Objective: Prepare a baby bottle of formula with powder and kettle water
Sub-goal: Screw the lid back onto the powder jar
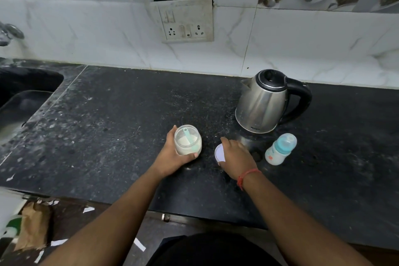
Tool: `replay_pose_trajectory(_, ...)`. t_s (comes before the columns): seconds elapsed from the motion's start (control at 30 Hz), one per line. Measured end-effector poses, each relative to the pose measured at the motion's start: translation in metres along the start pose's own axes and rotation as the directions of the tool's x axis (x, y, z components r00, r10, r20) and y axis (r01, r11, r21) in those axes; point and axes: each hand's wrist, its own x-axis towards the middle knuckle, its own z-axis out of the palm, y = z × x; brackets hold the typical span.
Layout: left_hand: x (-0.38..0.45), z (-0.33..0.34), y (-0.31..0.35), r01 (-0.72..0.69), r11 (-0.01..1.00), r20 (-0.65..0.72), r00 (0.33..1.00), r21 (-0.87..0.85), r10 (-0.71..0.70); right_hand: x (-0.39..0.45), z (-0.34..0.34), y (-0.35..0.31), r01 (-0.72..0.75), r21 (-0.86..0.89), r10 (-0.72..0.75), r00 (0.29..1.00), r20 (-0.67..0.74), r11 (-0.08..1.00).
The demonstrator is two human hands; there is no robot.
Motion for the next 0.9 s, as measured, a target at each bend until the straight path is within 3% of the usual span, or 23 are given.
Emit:
replay_pose_trajectory(0.3,0.002,0.008,0.008,-0.022,1.0,-0.067,0.998,-0.023,0.02,-0.013,-0.02,0.003,-0.028,0.303,0.043,0.998,-0.044,0.953)
replay_pose_trajectory(0.5,-0.006,0.037,0.02,-0.064,0.995,-0.1,0.993,-0.074,0.056,-0.023,-0.056,0.011,-0.12,0.641,0.189,0.981,-0.041,0.758)
replay_pose_trajectory(0.67,-0.008,0.065,0.038,-0.113,0.991,-0.106,0.989,-0.071,0.105,-0.028,-0.084,0.027,-0.044,0.775,0.286,0.941,-0.179,0.63)
replay_pose_trajectory(0.9,-0.005,0.095,0.07,-0.189,0.981,-0.118,0.976,-0.046,0.182,-0.033,-0.1,0.039,0.307,0.63,-0.087,0.931,-0.356,0.714)
